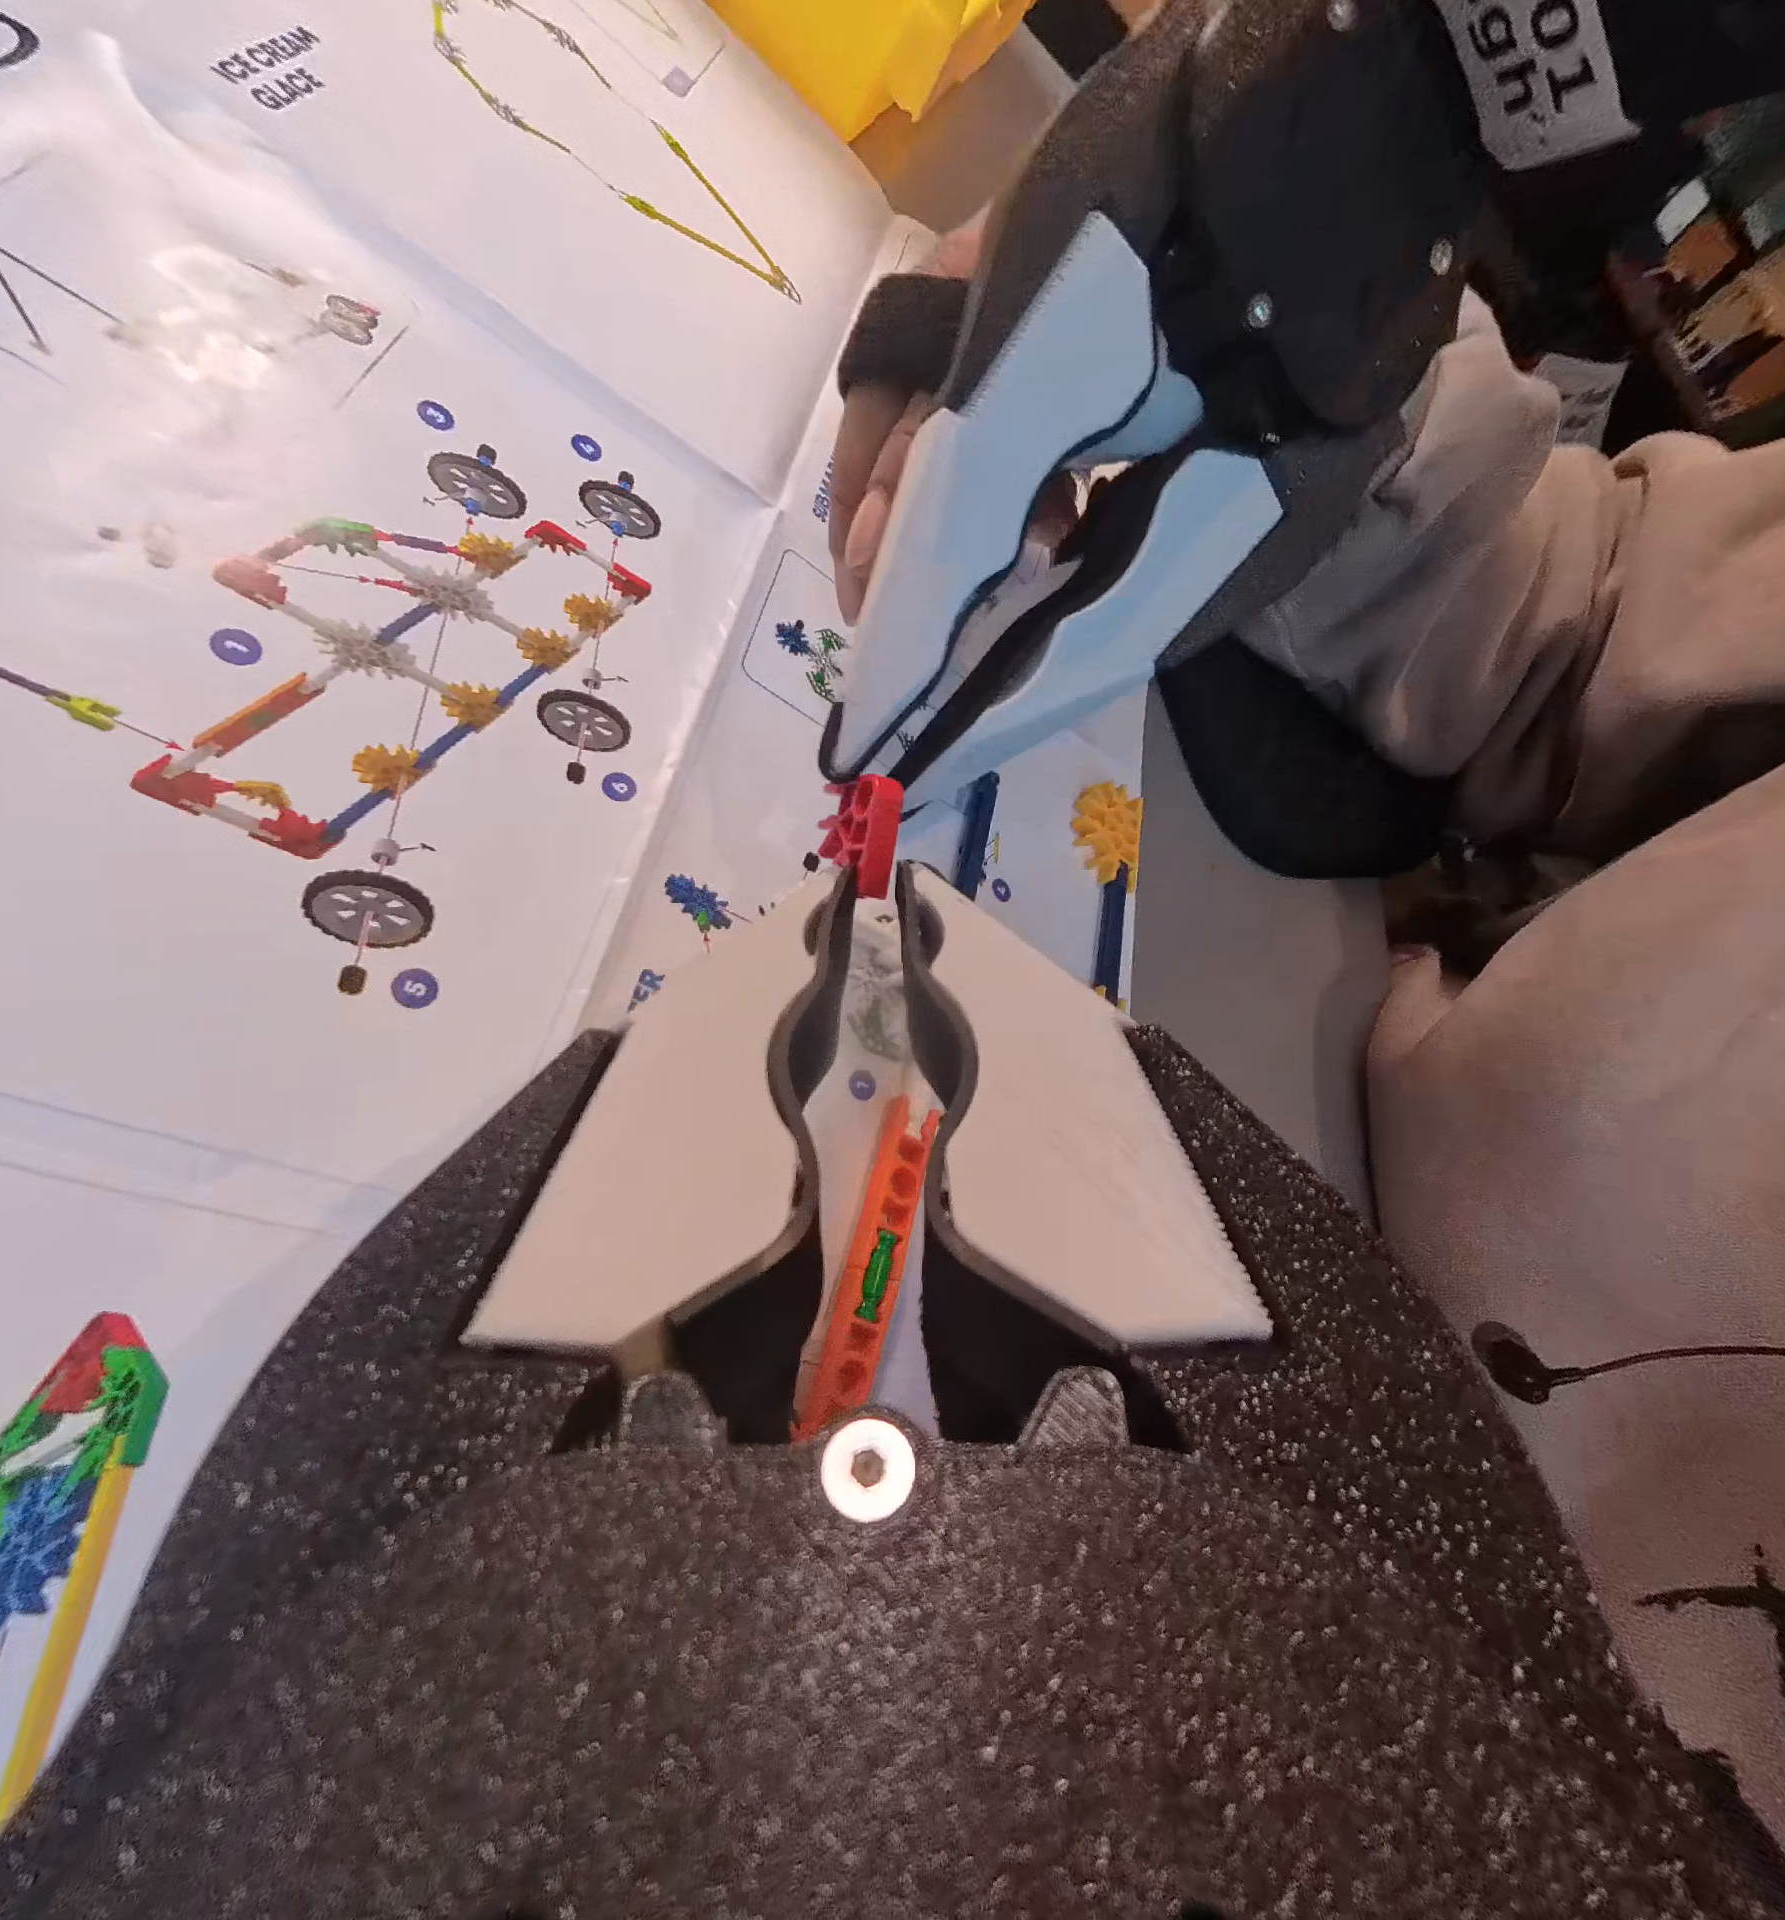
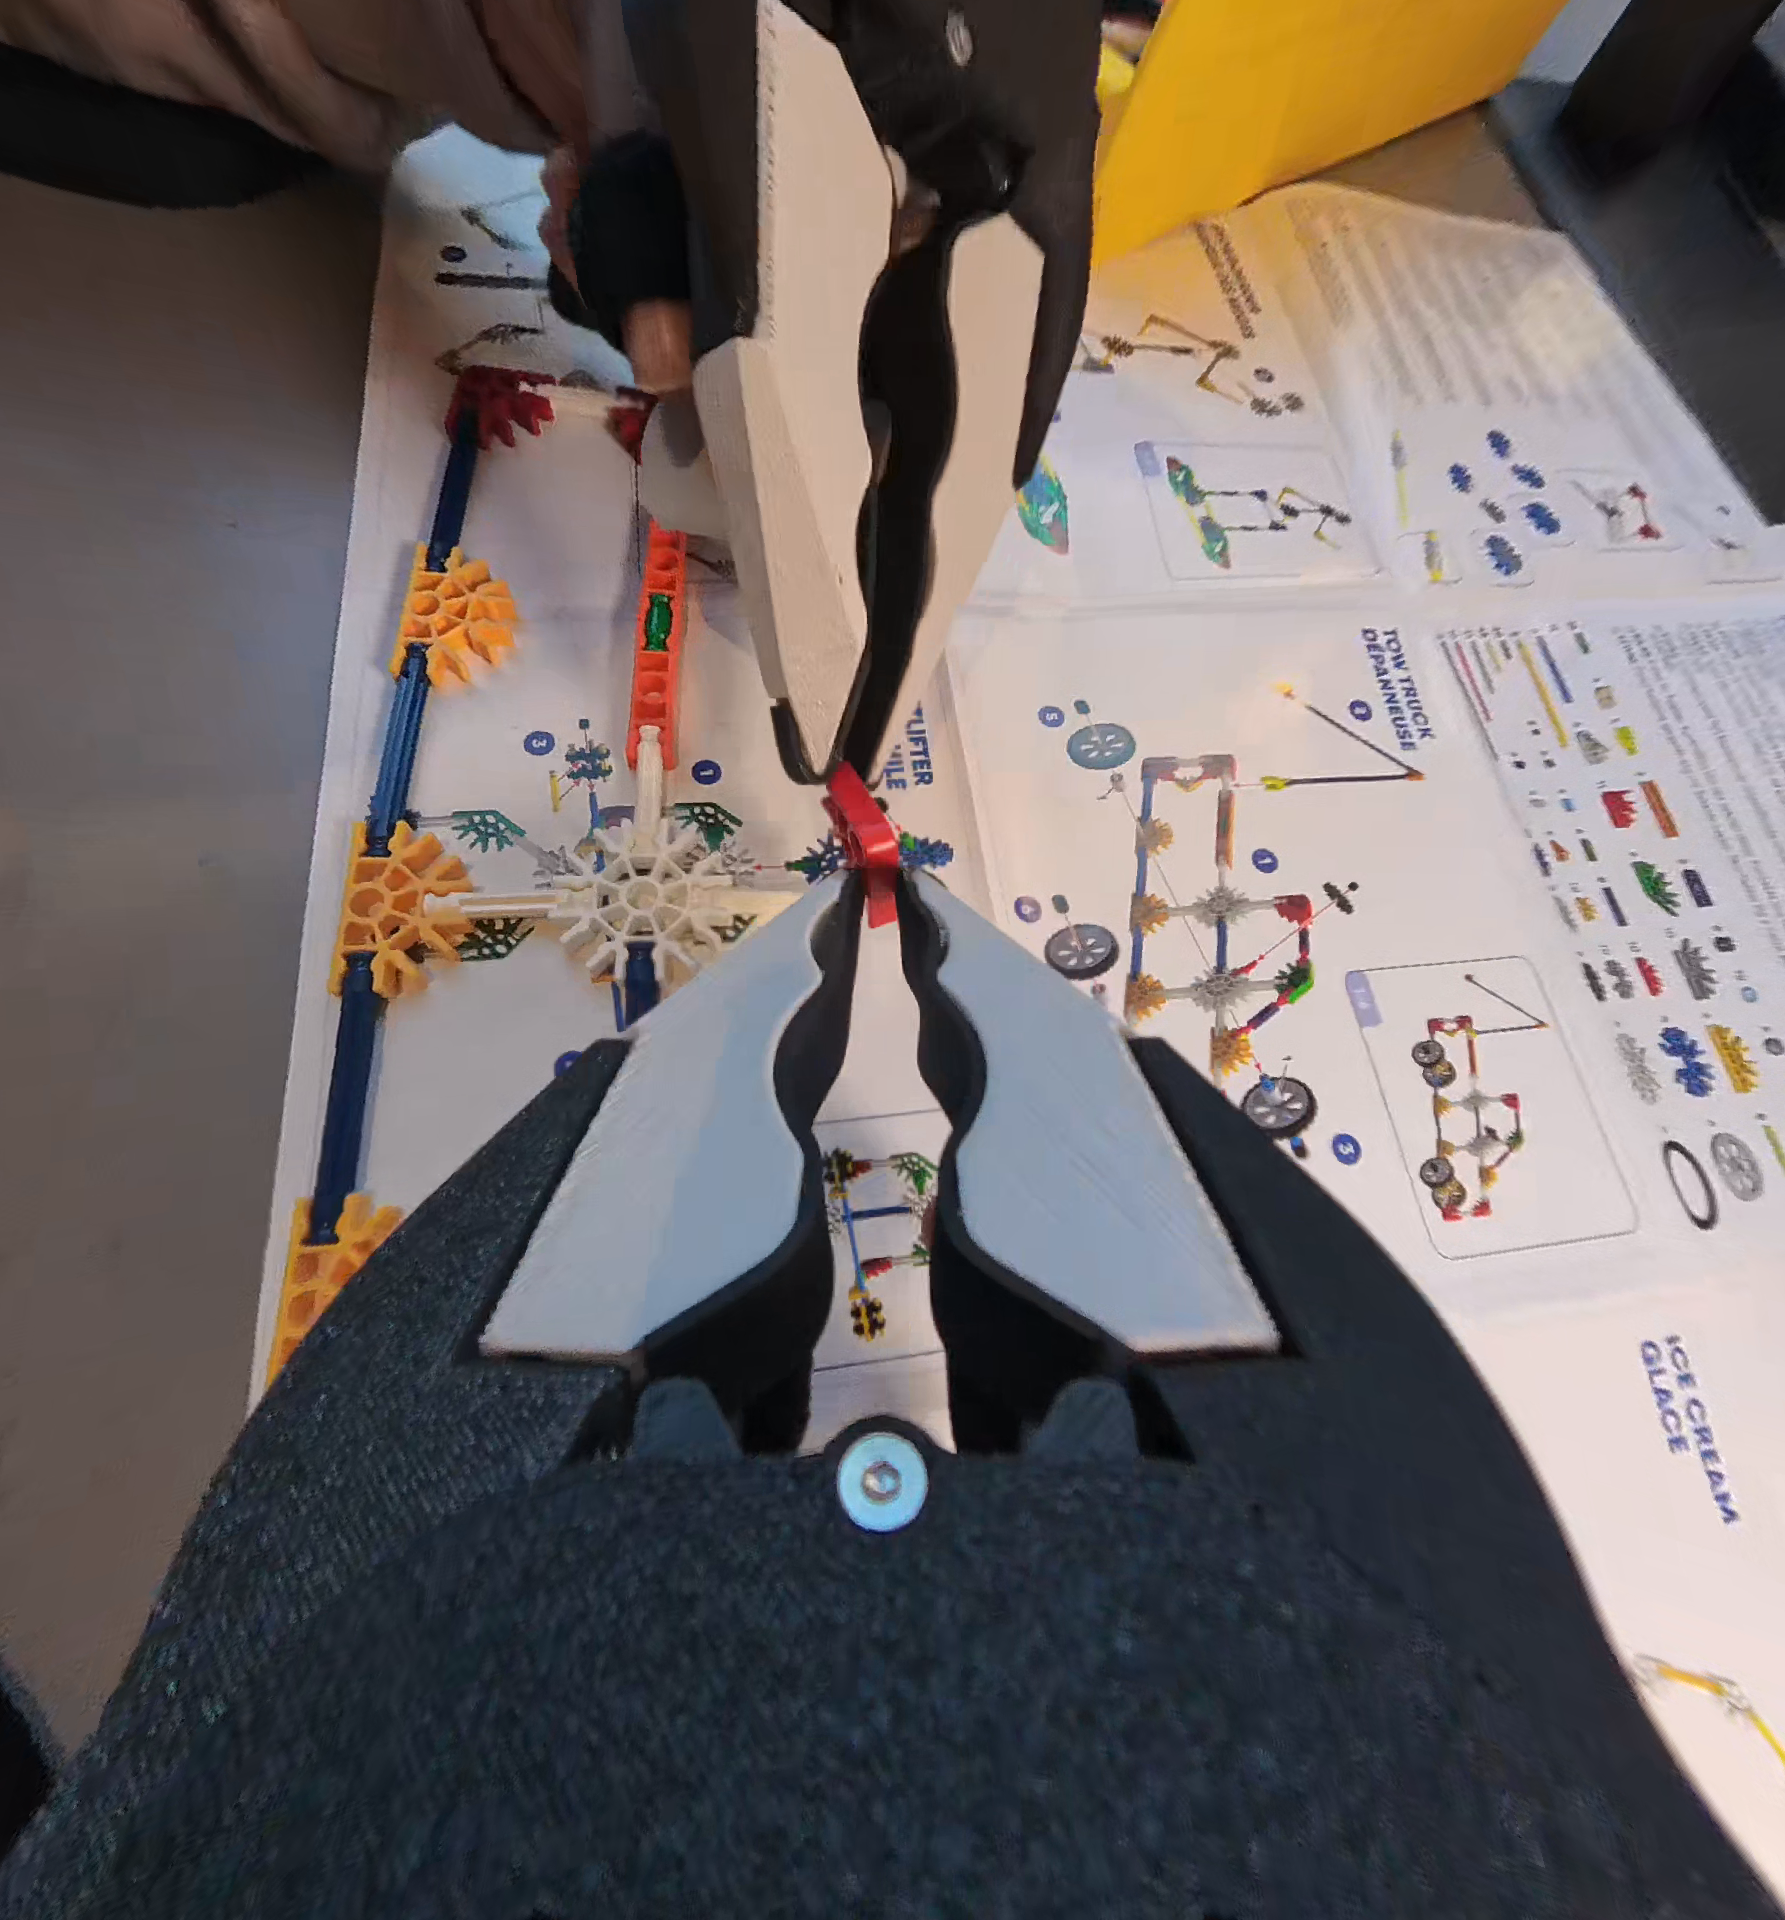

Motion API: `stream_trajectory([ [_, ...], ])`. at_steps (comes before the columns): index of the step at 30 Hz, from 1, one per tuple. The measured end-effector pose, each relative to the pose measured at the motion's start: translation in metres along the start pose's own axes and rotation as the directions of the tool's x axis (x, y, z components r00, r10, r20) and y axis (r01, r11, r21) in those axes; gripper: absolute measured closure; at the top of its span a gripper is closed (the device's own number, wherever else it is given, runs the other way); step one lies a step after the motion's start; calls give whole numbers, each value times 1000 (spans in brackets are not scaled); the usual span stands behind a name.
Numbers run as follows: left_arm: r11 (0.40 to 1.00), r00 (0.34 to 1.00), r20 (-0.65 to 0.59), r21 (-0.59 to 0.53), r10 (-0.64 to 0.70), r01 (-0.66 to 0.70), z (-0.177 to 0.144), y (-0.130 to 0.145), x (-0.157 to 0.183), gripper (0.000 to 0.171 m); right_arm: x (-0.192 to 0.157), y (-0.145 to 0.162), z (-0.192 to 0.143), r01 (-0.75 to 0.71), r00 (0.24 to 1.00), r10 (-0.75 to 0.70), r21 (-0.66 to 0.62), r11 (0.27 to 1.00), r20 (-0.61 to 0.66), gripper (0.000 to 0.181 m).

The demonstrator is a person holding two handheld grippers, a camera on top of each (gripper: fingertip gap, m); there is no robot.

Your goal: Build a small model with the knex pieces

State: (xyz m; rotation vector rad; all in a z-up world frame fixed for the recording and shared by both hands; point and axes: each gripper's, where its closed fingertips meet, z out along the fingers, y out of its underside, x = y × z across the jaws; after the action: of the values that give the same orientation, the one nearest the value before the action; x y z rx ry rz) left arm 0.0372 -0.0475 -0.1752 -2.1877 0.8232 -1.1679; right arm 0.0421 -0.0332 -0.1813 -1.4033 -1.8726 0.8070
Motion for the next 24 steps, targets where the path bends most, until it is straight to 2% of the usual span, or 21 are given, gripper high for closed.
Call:
stream_trajectory([
  [5,999,999,32,-42,5,-4,4,9,-6,168,-1,11,10,-48,995,55,-86,995,88,178],
  [9,999,998,62,-39,20,-18,2,7,-12,169,3,15,3,-74,979,103,-169,983,173,181],
  [13,997,991,130,-70,35,-26,3,10,-23,170,14,17,3,-24,965,99,-293,956,245,181],
  [15,994,985,160,-99,68,-53,2,15,-27,169,19,11,7,8,968,67,-295,955,241,180],
  [18,991,972,207,-95,112,-94,-9,13,-32,167,12,1,11,9,972,49,-247,969,228,168],
  [21,989,966,228,-104,125,-104,-17,14,-38,167,3,1,17,-5,987,45,-246,969,156,155],
  [24,989,973,198,-116,118,-96,-13,19,-36,166,-1,3,28,-40,996,58,-250,967,65,153],
])
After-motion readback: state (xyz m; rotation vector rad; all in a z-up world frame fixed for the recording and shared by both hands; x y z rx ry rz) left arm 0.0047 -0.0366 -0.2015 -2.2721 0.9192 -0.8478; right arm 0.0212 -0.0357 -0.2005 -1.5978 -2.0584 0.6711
